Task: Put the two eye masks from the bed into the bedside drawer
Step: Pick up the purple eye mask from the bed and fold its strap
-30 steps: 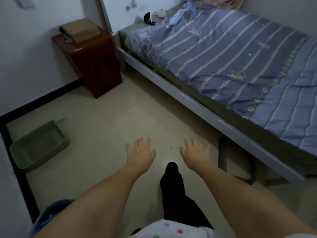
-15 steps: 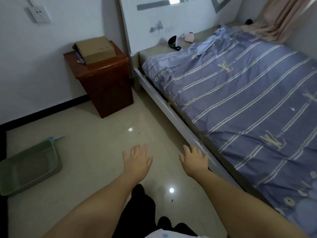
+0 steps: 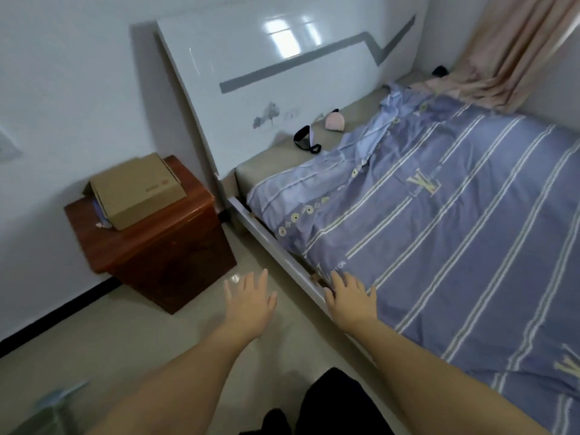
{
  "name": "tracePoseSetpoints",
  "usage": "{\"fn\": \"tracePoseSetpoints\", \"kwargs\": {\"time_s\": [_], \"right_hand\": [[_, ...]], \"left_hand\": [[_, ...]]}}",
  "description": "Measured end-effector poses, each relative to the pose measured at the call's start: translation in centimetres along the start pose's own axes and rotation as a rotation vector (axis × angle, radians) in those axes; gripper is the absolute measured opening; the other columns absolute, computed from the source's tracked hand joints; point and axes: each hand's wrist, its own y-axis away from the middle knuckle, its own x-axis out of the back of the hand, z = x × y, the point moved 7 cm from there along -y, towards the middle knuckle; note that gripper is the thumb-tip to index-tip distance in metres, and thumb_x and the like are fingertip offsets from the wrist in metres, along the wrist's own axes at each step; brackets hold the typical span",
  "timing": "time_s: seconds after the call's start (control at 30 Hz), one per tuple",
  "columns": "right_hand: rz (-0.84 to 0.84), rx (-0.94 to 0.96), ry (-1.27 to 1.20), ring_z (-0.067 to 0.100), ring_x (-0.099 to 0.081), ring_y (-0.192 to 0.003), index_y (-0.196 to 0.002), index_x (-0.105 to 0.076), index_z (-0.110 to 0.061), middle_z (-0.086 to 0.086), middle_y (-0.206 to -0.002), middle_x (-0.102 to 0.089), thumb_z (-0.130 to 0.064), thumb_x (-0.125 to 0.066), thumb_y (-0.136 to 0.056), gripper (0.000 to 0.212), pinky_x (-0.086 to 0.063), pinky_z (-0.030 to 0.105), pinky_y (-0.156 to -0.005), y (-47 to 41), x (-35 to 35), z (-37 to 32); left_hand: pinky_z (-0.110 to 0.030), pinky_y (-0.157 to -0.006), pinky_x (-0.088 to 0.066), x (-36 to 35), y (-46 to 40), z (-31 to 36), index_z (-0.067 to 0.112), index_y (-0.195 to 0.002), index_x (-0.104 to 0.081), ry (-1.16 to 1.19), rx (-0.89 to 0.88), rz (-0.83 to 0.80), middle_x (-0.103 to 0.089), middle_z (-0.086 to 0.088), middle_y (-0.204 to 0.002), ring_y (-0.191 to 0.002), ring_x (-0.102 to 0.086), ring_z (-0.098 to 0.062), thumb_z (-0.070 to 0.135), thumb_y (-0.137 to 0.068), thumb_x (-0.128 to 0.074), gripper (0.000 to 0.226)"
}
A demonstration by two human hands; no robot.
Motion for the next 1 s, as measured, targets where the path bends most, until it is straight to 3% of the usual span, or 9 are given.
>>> {"fn": "tracePoseSetpoints", "kwargs": {"time_s": [0.2,0.5,0.67,0.83,1.0], "right_hand": [[-0.057,-0.103,-0.030,0.027,-0.019,-0.142,-0.145,-0.022,-0.023,0.007,-0.156,-0.021,-0.044,-0.026,-0.096,0.053,-0.010,0.060,-0.114,-14.4,4.3,1.9],[-0.110,-0.096,0.011,0.030,-0.023,-0.140,-0.144,-0.022,-0.023,0.008,-0.155,-0.023,-0.043,-0.024,-0.097,0.051,-0.018,0.058,-0.112,-36.2,12.2,-0.6],[-0.125,-0.137,-0.229,0.036,-0.030,-0.132,-0.139,-0.032,-0.014,0.016,-0.147,-0.032,-0.036,-0.030,-0.097,0.047,-0.034,0.051,-0.104,-48.5,13.3,-3.6],[-0.137,-0.282,-0.445,0.036,-0.037,-0.128,-0.144,-0.026,-0.016,0.016,-0.148,-0.030,-0.036,-0.033,-0.097,0.052,-0.040,0.047,-0.100,-60.8,11.6,-5.7],[-0.006,-0.372,-0.552,0.035,-0.043,-0.123,-0.141,-0.027,-0.012,0.017,-0.143,-0.034,-0.037,-0.041,-0.095,0.054,-0.042,0.040,-0.090,-72.6,10.1,-7.1]], "left_hand": [[-0.057,-0.115,-0.006,1.5,-15.4,3.6,0.026,-0.147,-0.014,-0.018,-0.082,-0.065,-0.028,-0.007,-0.153,-0.143,-0.020,-0.021,0.049,-0.094,-0.029,0.060],[-0.052,-0.115,-0.016,5.7,-36.8,7.5,0.020,-0.147,-0.015,0.020,-0.096,-0.136,-0.027,-0.011,-0.153,-0.141,-0.024,-0.029,0.045,-0.096,-0.030,0.058],[-0.049,-0.110,-0.028,3.6,-48.7,7.5,0.014,-0.145,-0.021,0.025,-0.171,-0.237,-0.031,-0.016,-0.149,-0.135,-0.031,-0.033,0.042,-0.095,-0.034,0.059],[-0.049,-0.110,-0.028,-0.4,-60.4,7.3,0.013,-0.142,-0.026,0.048,-0.205,-0.368,-0.036,-0.016,-0.145,-0.130,-0.036,-0.032,0.035,-0.095,-0.037,0.053],[-0.051,-0.111,-0.025,-4.7,-71.1,6.6,0.016,-0.143,-0.022,0.030,-0.253,-0.333,-0.029,-0.016,-0.149,-0.136,-0.027,-0.033,0.036,-0.095,-0.037,0.055]]}}
